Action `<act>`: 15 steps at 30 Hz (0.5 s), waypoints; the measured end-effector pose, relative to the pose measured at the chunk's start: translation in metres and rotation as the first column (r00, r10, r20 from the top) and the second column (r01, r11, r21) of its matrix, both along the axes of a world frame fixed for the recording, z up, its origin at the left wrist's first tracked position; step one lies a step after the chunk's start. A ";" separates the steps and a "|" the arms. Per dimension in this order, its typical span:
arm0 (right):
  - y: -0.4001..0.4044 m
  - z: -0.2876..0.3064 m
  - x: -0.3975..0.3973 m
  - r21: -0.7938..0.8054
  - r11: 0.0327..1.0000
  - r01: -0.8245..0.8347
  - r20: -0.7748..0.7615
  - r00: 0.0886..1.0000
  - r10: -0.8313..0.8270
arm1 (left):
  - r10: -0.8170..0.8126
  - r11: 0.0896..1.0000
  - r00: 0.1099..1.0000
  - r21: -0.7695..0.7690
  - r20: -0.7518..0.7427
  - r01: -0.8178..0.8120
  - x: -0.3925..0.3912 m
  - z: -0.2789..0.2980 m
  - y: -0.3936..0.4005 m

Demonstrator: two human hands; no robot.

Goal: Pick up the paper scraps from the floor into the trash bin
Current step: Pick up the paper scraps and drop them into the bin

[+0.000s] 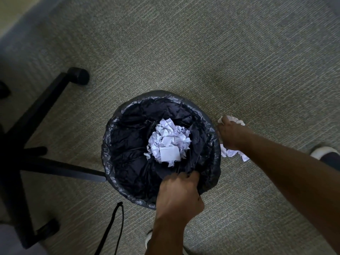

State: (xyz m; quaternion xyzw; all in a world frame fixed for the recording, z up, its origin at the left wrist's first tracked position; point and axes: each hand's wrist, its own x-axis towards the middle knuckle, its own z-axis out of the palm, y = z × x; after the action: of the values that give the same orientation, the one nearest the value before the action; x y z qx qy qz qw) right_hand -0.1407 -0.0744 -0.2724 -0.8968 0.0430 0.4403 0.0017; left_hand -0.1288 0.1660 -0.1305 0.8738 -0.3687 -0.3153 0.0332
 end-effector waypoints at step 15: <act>0.046 0.109 -0.035 0.589 0.790 0.172 0.742 0.271 -0.613 | 0.011 0.993 1.000 0.118 -0.025 -0.008 0.001 0.010 -0.006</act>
State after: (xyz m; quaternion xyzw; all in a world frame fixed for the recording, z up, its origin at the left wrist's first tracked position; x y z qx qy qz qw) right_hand -0.1758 -0.0283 -0.1630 -0.9216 0.1718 -0.1432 0.3173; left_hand -0.1280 0.1602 -0.1206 0.8719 -0.3447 -0.3475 -0.0122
